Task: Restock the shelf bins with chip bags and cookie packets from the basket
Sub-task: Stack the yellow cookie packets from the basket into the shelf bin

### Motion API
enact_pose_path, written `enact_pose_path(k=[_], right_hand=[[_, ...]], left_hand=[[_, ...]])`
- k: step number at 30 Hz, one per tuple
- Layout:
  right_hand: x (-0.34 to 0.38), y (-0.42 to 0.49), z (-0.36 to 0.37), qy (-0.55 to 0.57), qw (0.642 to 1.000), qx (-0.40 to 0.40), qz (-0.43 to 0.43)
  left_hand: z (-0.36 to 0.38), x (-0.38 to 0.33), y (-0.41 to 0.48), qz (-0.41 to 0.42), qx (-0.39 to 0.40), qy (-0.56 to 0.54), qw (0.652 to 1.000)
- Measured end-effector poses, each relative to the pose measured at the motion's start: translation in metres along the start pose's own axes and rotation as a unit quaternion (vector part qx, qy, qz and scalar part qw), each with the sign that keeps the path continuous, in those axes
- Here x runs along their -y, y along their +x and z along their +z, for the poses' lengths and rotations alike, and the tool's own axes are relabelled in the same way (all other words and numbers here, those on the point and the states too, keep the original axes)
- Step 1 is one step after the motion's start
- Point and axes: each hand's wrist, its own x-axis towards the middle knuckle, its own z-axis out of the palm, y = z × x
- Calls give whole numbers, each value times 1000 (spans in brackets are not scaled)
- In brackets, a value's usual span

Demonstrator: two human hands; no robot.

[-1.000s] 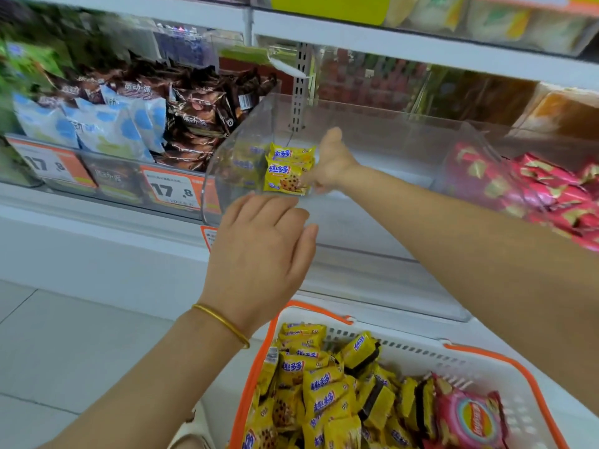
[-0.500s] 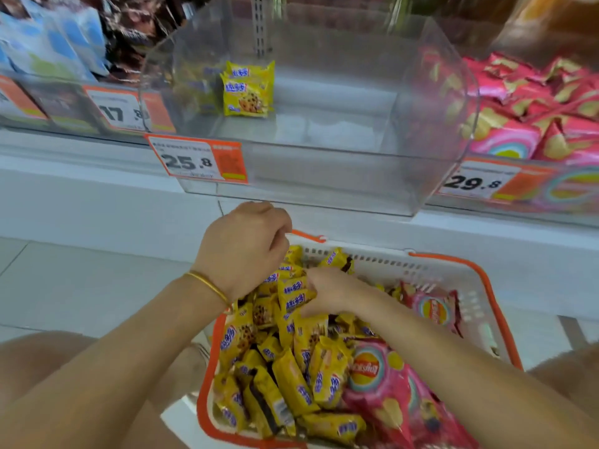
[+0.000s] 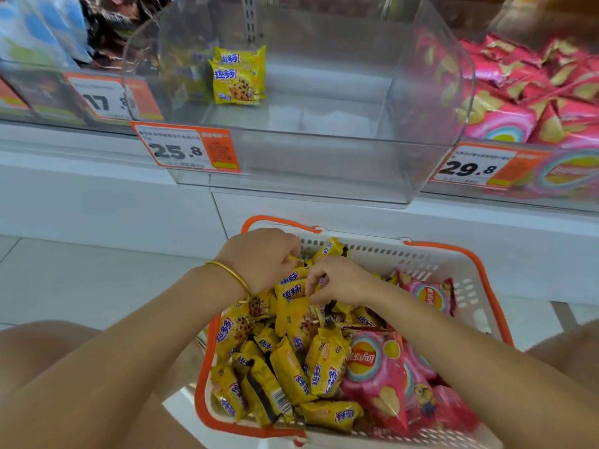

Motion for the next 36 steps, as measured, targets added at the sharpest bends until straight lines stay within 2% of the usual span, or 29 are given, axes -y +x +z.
enact_pose_path(k=[3, 5, 7, 10, 12, 15, 18, 21, 22, 23, 24, 26, 29, 32, 35, 36], right_hand=[[2, -6, -10, 124, 992, -29, -7], [6, -13, -19, 232, 971, -50, 8], [12, -23, -28, 343, 936, -69, 22], [25, -39, -42, 453, 888, -79, 30], [36, -51, -54, 424, 904, -46, 20], [67, -69, -79, 306, 951, 7, -43], [118, -83, -116, 176, 975, -32, -128], [159, -81, -161, 131, 967, -114, -185], [166, -72, -176, 149, 959, -150, -187], [171, -57, -189, 171, 951, -186, -179], [173, -37, -198, 188, 945, -213, -159], [174, 15, -205, 205, 951, -212, -91], [166, 93, -191, 206, 969, -138, 13], [154, 150, -175, 190, 959, -206, 36], [152, 170, -173, 34, 964, -257, 67], [154, 173, -172, 20, 962, -260, 76]], left_hand=[[0, 2, 1, -25, 88, -47, 995], [-3, 5, 0, -60, 125, -118, 983], [-8, 9, -2, -87, 130, -193, 969], [-20, 12, -7, -70, 86, -251, 962], [-34, 10, -12, -41, 58, -281, 957], [-67, 1, -22, 13, 14, -347, 938], [-112, -9, -34, 77, -70, -410, 906], [-150, 3, -32, 51, -229, -438, 868], [-156, 13, -26, 27, -305, -407, 860], [-159, 25, -19, -2, -371, -328, 869], [-158, 36, -13, -34, -396, -228, 889], [-147, 49, -3, -75, -358, -105, 925], [-128, 54, 4, -112, -312, -71, 941], [-120, 57, 9, -128, -299, -54, 944], [-118, 57, 12, -118, -315, -37, 941], [-118, 58, 12, -120, -314, -35, 941]])
